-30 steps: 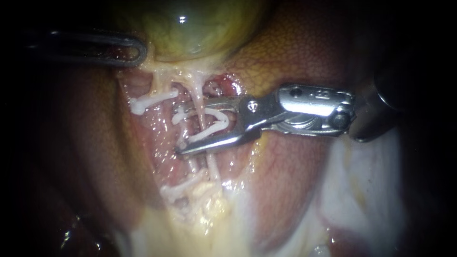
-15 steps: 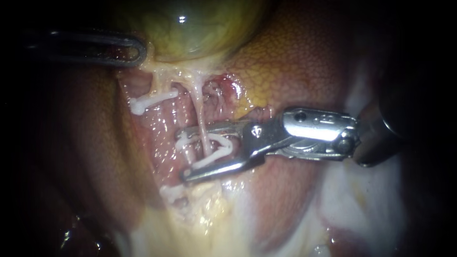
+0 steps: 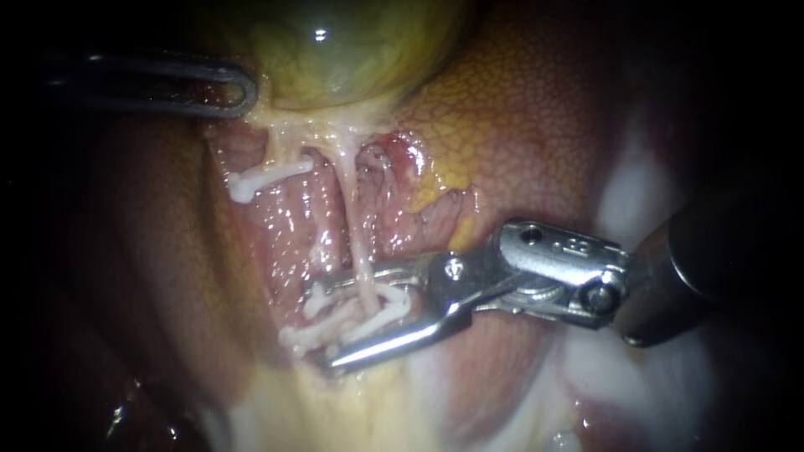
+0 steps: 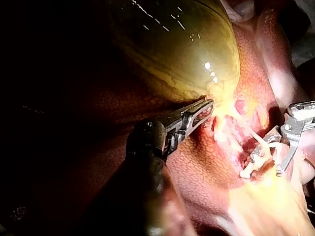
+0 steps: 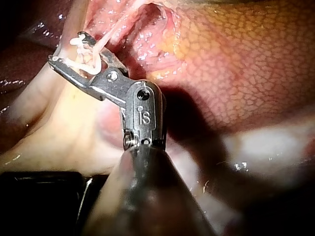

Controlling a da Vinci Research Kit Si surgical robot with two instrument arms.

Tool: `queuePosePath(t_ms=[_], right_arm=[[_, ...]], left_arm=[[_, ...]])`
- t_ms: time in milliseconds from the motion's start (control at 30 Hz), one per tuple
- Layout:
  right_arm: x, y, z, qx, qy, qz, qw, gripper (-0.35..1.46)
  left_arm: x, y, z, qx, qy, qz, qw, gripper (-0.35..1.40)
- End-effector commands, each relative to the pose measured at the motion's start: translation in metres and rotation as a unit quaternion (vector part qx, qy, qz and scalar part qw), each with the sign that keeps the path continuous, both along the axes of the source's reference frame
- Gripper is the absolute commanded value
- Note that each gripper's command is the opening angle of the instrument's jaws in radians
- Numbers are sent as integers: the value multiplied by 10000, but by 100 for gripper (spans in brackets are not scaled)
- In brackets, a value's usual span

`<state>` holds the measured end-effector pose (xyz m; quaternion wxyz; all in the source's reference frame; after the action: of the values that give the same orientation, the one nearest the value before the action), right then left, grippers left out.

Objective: Clipping first clip right tube

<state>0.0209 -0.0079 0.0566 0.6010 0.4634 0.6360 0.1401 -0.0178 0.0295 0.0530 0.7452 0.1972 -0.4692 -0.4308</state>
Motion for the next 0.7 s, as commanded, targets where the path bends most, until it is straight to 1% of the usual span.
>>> queuePosePath(t_ms=[33, 167, 267, 333, 433, 667, 700], right_arm=[[0, 0, -1, 48, 40, -17, 10000, 37], [0, 0, -3, 220, 145, 6, 9997, 35], [0, 0, -3, 306, 122, -6, 9995, 29], [0, 1, -2, 413, 68, -17, 9991, 21], [-1, 2, -1, 466, 44, -28, 9989, 4], [-2, 3, 0, 625, -22, -70, 9980, -20], [-2, 3, 0, 652, -33, -78, 9978, -27]], left_arm=[[0, 0, 0, -1, -1, -2, 10000, -35], [0, 0, 0, -1, -1, -2, 10000, -35], [0, 0, 0, -1, -1, -2, 10000, -35], [0, 0, 0, -1, -1, -2, 10000, -35], [0, 0, 0, -1, -1, -2, 10000, -35], [0, 0, 0, -1, 0, -2, 10000, -35], [0, 0, 0, -1, 0, -2, 10000, -35]])
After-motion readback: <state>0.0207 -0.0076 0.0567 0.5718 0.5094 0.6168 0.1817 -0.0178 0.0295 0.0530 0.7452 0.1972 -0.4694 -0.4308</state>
